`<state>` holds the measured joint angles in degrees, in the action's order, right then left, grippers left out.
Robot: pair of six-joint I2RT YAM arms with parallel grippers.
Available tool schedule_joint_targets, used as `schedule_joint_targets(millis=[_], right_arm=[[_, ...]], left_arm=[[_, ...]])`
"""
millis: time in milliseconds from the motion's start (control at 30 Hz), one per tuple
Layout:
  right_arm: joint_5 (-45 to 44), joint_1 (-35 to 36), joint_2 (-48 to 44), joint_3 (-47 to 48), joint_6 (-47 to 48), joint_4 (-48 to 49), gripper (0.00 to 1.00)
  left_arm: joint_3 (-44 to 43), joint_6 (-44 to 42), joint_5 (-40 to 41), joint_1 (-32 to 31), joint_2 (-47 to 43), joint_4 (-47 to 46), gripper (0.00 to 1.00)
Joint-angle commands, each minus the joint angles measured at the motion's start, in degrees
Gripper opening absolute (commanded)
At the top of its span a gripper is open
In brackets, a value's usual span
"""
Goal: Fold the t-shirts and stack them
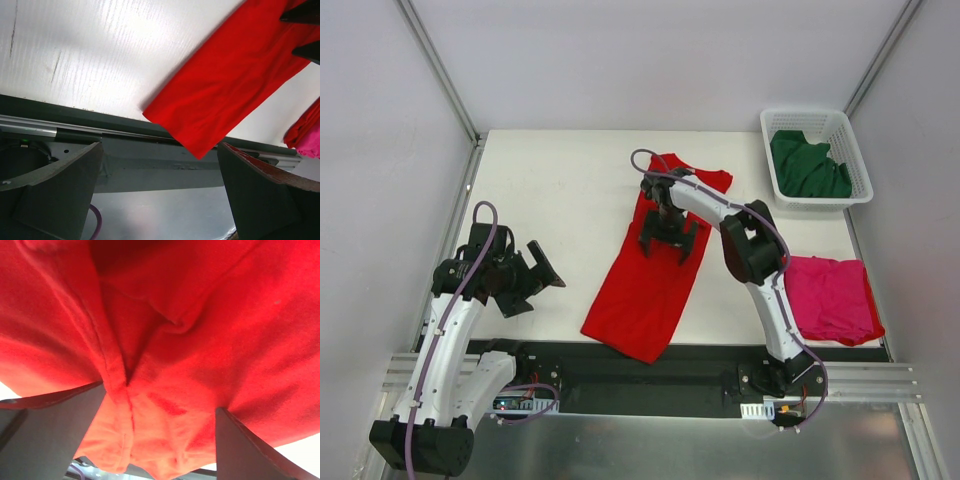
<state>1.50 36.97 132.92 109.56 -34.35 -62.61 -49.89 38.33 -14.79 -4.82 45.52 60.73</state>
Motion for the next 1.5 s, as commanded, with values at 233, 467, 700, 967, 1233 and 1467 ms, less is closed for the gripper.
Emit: schedule_joint_targets(millis=[233, 467, 700, 967, 1233, 1467], right_arm=[[-13.79, -2.52, 8.22, 8.21, 16.41, -12.89, 0.96], [-17.50, -6.11, 9.11, 7.60, 24.58, -9.65, 0.96], [-15.65, -8.84, 11.48, 18.05, 28.46, -11.48, 0.96], [-2.39, -9.11, 14.82, 25.09, 27.67, -9.73, 0.96], [5.61, -7.27, 3.60, 9.51, 32.68, -8.95, 0.96], [11.70, -2.28, -19.10, -6.64, 32.50, 3.76, 0.96]], left_arm=[[-1.09, 0.43, -0.15, 0.07, 0.89, -0.17, 0.99], [-0.91, 0.52, -0.68, 0.07, 0.63, -0.26, 0.99], [-0.39, 0.52, -1.21, 0.07, 0.62, -0.08, 0.99], [-1.00, 0.70, -1.47, 0.07, 0.89, -0.08, 0.99], [-1.09, 1.05, -1.30, 0.07, 1.24, -0.35, 0.99], [-1.09, 1.22, -1.56, 0.07, 1.77, -0.87, 0.99]])
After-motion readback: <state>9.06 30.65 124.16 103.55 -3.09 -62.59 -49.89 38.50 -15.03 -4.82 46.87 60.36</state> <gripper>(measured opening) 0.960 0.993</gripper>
